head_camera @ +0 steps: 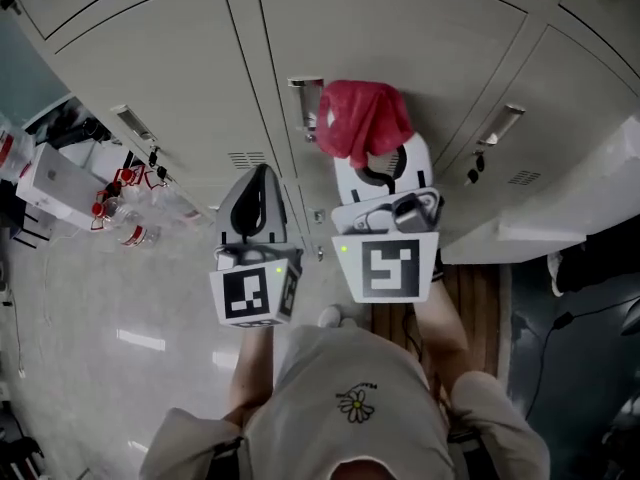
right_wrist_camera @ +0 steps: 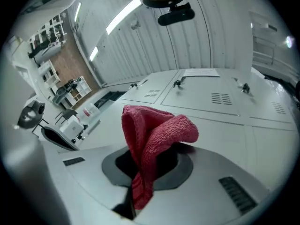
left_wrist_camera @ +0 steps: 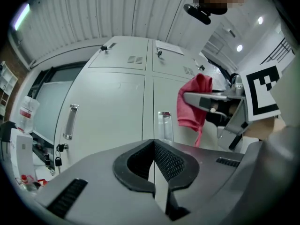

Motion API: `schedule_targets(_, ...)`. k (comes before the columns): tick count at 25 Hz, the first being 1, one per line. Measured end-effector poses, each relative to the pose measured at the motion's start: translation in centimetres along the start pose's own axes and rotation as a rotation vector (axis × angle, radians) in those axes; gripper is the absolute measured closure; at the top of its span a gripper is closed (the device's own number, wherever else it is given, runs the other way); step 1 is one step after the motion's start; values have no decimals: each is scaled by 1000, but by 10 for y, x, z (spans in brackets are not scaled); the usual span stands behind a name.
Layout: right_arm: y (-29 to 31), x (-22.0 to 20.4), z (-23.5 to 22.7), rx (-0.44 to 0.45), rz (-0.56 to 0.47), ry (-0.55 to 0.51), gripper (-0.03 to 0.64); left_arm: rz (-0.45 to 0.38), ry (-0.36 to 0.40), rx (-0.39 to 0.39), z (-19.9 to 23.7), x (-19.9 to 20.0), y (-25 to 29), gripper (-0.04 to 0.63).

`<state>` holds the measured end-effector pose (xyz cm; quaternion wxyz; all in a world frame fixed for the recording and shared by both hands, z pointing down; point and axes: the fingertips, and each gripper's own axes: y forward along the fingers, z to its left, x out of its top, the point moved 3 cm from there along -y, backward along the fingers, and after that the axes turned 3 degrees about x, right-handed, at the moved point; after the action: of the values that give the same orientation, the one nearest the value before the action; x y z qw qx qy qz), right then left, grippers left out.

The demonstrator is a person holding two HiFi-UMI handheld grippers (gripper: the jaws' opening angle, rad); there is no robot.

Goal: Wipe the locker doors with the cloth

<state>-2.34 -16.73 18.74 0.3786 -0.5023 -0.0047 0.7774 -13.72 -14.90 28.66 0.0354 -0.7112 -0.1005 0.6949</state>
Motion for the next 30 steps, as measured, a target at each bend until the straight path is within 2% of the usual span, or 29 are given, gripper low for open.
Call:
schedule_targets(2,13,-13,23,65,53,-31,586,19,2,17,4,-2,-4,580)
schedule_targets(4,26,-21,38,93,69,-101,586,9,11,26,9,-3,-6,580)
schedule_targets(7,40,-25,50,96,52,-183,586,5,-8,59,17,-2,-9,580)
schedule_targets(11,50,-30,55,97,62,-215,586,7,7,77,26,-3,-11,580)
schedule_targets(20,47,-38,39,51,88,-217,586,6,4,64,24,-4,-5,580)
schedule_targets(28,30,-47,9,-13,131,-268,586,13,-1,37,18,-4,1,580)
schedule_targets(30,25,-49,2,-27,140,-285,586,39,-12,40,17,-5,2,580)
